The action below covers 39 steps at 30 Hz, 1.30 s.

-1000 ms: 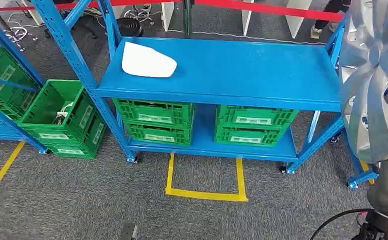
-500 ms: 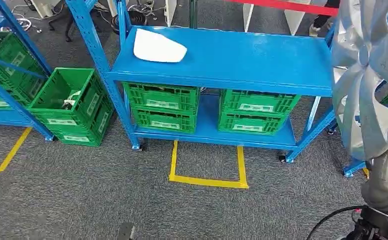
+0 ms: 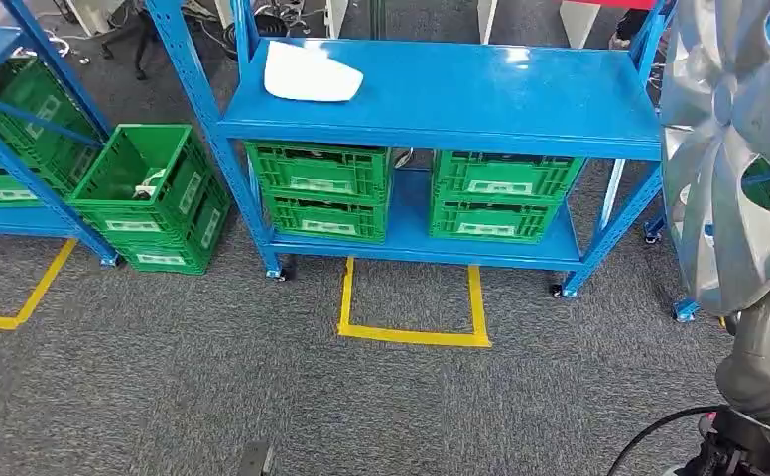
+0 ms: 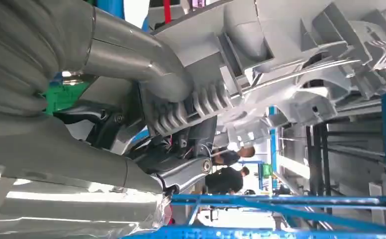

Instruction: Take the parts from the cabinet and place them on the table.

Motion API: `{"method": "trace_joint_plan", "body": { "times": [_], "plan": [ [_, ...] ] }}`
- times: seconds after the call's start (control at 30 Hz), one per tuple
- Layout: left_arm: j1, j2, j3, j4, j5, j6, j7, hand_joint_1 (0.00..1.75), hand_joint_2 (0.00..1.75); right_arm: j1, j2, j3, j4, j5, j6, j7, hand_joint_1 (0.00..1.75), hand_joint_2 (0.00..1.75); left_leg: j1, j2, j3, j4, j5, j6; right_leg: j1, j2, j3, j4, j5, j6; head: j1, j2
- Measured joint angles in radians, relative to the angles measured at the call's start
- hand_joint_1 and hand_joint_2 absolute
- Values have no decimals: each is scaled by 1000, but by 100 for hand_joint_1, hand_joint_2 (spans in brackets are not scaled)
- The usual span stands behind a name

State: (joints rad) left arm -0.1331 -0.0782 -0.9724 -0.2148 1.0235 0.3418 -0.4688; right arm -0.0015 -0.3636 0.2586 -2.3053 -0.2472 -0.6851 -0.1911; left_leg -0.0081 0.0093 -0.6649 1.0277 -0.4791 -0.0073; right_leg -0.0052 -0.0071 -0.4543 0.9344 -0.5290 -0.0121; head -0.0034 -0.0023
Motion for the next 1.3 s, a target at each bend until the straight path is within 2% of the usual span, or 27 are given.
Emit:
{"method": "trace_joint_plan", "body": {
  "times": [0.1, 0.13, 0.17, 0.23, 0.27, 0.3, 0.33, 0.43, 0.47, 0.5, 0.57, 0.6, 0.63, 0.7, 0.77, 0.8, 0.83, 0.87, 0.93, 0.97, 1.03, 1.1, 1.13, 1.17, 1.23, 1.27, 1.3],
  "plan": [
    [0, 1, 0, 0, 0, 0, 0, 0, 175, 0, 1, 3, 6, 1, -2, 0, 171, 175, 6, -11, -56, 219, -160, -11, 3, -3, -50, 15, 29, -8, -1, 0],
    [0, 2, 0, 0, 0, 0, 0, 0, 175, 0, 2, 5, 8, 1, -2, 0, 171, 175, 7, -11, -61, 267, -164, -13, 5, -5, -68, 24, 36, -9, -1, 0],
    [0, 2, 0, 0, 0, 0, 2, 0, 175, 0, 3, 7, 10, 1, -2, 0, 171, 175, 7, -11, -49, 276, -140, -13, 6, -6, -89, 34, 43, -8, -2, 0],
    [0, 3, -1, 0, -2, 0, 6, 0, 175, 0, 5, 13, 14, 3, -2, 1, 171, 175, 6, -10, 24, 204, -70, -6, 9, -7, -125, 53, 54, -6, -3, 0],
    [-1, 3, -3, 0, -3, 0, 8, 0, 175, 0, 5, 16, 15, 3, -3, 2, 171, 175, 5, -11, 85, 126, -54, 3, 10, -6, -138, 63, 59, -3, -3, 0],
    [-2, 5, -4, 0, -5, 0, 8, 0, 175, 0, 5, 17, 15, 5, -3, 2, 171, 175, 0, -13, 153, 44, -71, 16, 9, -7, -147, 71, 62, 0, -3, 0],
    [-2, 5, -4, 0, -7, 0, 8, 0, 175, -2, 5, 17, 15, 6, -4, 4, 171, 175, -3, -10, 191, -23, -86, 21, 12, -9, -153, 78, 65, 4, -4, 0],
    [-2, 7, -5, 0, -8, 0, 11, 0, 175, -3, 6, 18, 15, 11, -7, 10, 171, 175, -8, -13, 182, -33, -73, 27, 6, -13, -158, 70, 93, 20, -7, 0],
    [-1, 6, -5, 0, -8, 0, 11, 0, 175, -3, 5, 18, 15, 14, -7, 13, 171, 175, 5, -13, 185, -59, -63, 33, 7, -10, -167, 71, 86, 25, -7, 0],
    [-2, 8, -5, 0, -7, -1, 11, 0, 175, -4, 4, 18, 15, 17, -8, 14, 171, 175, 6, -13, 173, -63, -56, 39, 6, -2, -180, 89, 46, 37, -3, 0],
    [-1, 6, -5, -1, -8, -1, 11, 0, 175, -6, 4, 19, 15, 28, -8, 20, 171, 175, 6, -11, 147, -63, -36, 46, -1, 2, -205, 212, -68, 50, 6, 0],
    [-1, 5, -5, -1, -8, -1, 11, 0, 175, -6, 4, 20, 15, 38, -8, 26, 171, 175, 6, -9, 135, -62, -27, 45, -4, 2, -217, 283, -110, 56, 8, 0],
    [-1, 5, -5, -1, -7, -1, 11, 0, 175, -5, 4, 21, 16, 45, -8, 32, 171, 175, 6, -6, 123, -60, -18, 45, -6, 2, -220, 339, -125, 60, 8, 0],
    [1, 5, -5, -1, -6, -1, 11, 0, 175, -6, 4, 27, 18, 55, -8, 37, 171, 175, 9, -1, 94, -53, -2, 38, -15, 2, -182, 335, -73, 68, 9, 0],
    [1, 4, -5, -1, -6, -2, 11, 0, 175, -6, 4, 33, 18, 56, -8, 40, 171, 175, 14, 2, 73, -43, 8, 27, -24, 2, -82, 185, -2, 76, 11, 0],
    [1, 4, -5, -1, -6, -2, 11, 0, 175, -8, 4, 35, 18, 57, -8, 41, 171, 175, 15, 3, 65, -37, 13, 21, -28, 4, -31, 98, 2, 81, 11, 0],
    [0, 4, -5, -1, -6, -2, 11, 0, 175, -9, 4, 36, 18, 57, -8, 42, 171, 175, 12, 7, 53, -31, 19, 14, -20, 15, -1, 40, -16, 77, 16, 0],
    [0, 4, -5, -1, -6, -2, 11, 0, 175, -10, 3, 36, 18, 58, -8, 42, 171, 175, 12, 8, 46, -31, 32, 4, -21, 17, 1, 28, -22, 65, 15, 0],
    [1, 4, -5, -1, -3, -2, 10, 0, 175, -9, 4, 38, 18, 58, -9, 43, 171, 175, 14, 10, 37, -35, 44, -7, -14, 17, -14, 28, -22, 52, 12, 0],
    [2, 5, -5, -1, 0, -2, 11, 0, 175, -9, 4, 39, 18, 59, -9, 44, 171, 175, 12, 10, 32, -33, 46, -13, -17, 12, -28, 21, -13, 36, 12, 0],
    [3, 5, -6, -1, 2, -3, 24, 0, 175, -11, 4, 41, 18, 74, -9, 50, 171, 175, 17, 0, 4, 28, -36, -18, -17, 6, -34, 21, 3, 12, 3, 0],
    [3, 5, -6, -1, 3, -8, 39, 0, 175, -11, 5, 43, 19, 91, -9, 59, 171, 175, 17, -8, -44, 176, -134, -21, -11, 1, -50, 23, 14, 3, 1, 0],
    [5, 5, -6, -1, 3, -8, 46, 0, 175, -12, 5, 43, 21, 104, -9, 63, 171, 175, 16, -10, -64, 246, -155, -21, -6, -10, -60, 26, 20, -1, 1, 0],
    [7, 6, -6, -1, 4, -8, 50, 0, 175, -12, 5, 45, 24, 119, -9, 68, 171, 175, 16, -10, -67, 271, -149, -19, -2, -12, -68, 29, 23, -4, 1, 0],
    [8, 6, -6, -1, 6, -8, 54, 0, 175, -12, 5, 47, 26, 156, -9, 84, 171, 175, 13, -6, -7, 203, -89, -7, 7, -26, -83, 40, 27, -5, -1, 0],
    [8, 6, -6, -1, 8, -8, 55, 0, 175, -12, 5, 47, 26, 167, -9, 88, 171, 175, 8, 9, 50, 122, -61, 3, 11, -34, -87, 44, 27, -5, -1, 0],
    [7, 7, -6, -1, 10, -9, 56, 0, 175, -12, 5, 48, 26, 176, -9, 92, 171, 175, -1, 48, 119, 27, -45, 18, 14, -43, -87, 49, 27, -5, -2, 0]
  ]
}}
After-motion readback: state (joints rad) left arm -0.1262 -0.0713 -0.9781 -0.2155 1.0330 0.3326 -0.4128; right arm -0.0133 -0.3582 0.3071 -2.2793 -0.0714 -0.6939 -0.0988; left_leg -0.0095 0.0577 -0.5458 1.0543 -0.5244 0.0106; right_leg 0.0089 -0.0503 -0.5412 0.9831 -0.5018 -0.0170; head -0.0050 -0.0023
